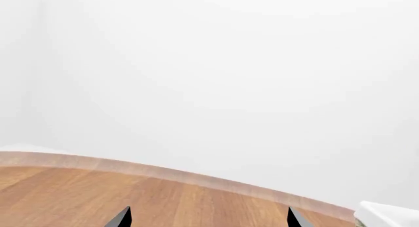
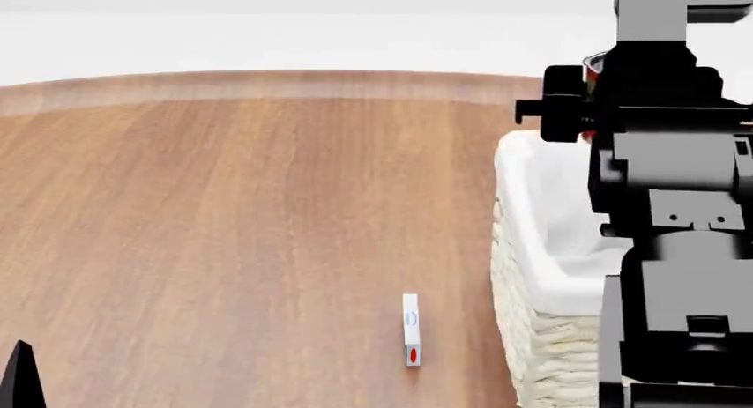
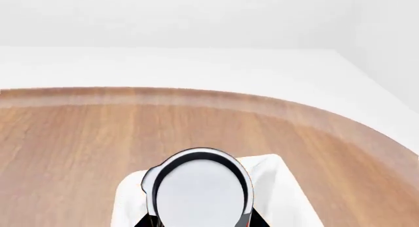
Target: Pick up the tomato sauce, and put it in the basket.
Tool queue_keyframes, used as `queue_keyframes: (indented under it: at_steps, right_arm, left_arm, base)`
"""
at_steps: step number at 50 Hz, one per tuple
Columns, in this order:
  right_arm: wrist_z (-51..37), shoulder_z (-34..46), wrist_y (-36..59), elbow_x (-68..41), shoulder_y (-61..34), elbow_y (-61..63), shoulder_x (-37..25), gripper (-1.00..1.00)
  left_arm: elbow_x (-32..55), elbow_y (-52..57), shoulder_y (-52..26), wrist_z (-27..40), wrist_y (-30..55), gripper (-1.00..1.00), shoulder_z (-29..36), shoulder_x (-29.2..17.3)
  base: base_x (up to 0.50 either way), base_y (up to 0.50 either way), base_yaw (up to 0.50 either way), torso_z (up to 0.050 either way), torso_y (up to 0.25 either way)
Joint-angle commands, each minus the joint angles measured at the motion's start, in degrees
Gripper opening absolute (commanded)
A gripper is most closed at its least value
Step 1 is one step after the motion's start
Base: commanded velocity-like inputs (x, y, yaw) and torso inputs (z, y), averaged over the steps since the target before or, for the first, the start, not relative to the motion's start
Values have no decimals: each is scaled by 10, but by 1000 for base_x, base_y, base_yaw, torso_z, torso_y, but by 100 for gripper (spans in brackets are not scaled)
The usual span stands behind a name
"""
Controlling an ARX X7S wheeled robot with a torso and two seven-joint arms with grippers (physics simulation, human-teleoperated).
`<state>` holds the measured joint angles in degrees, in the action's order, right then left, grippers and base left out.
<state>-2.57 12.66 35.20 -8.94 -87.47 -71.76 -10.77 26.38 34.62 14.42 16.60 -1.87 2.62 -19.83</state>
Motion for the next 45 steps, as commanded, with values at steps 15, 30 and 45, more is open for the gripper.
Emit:
queue_keyframes:
  at_steps: [15,30,45]
  right_arm:
    - [39,-69,53,74,19,-32,-8,-100]
    - [21,-77,85,89,27,-32,-10,-100]
    - [6,-94,85,88,48,-32,-13,-100]
  left_arm:
    - [-1,-5,1,3,-7,100,4,-2]
    - [-4,-6,7,5,-12,100,6,-3]
    - [-9,-7,7,7,-12,100,11,-6]
  base:
    - [0,0,0,0,0]
    - [0,0,0,0,1]
    - [0,0,0,0,0]
